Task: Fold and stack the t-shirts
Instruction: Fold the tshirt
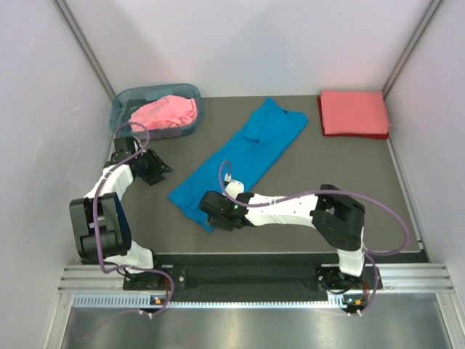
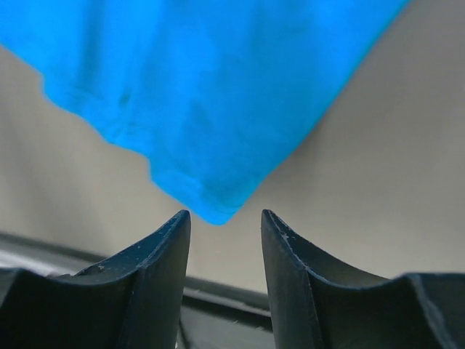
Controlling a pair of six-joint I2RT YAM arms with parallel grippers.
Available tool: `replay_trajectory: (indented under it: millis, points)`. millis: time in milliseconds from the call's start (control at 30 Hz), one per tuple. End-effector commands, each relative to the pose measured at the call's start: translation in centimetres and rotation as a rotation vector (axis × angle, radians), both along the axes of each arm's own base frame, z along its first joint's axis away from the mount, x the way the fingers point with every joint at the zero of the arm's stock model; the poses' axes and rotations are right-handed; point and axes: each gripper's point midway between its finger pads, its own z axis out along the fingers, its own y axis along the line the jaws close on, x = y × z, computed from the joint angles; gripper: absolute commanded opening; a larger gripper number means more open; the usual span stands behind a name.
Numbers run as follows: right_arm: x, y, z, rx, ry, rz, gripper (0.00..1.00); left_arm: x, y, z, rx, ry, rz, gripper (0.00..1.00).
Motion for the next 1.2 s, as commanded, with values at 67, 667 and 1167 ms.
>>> replay_trajectory:
  millis: [67,667,1167]
  points:
    - [0.0,0.9,0.0,-0.020,-0.013,-0.027,0.44,1.0,-0.2,1.0,-0.022,-0.058,-0.007,0.50]
    - [-1.4,-0.1,-2.4,-0.082,0.001,0.018,0.00,0.1,-1.3,1.4,-0.058,-0.087,-0.056,0.53]
    - [-7.2,-14.9,-4.6,-0.252,0.080,0.110,0.00,-9.4,-10.9,1.9,-0.062,-0.029,-0.429,0.55]
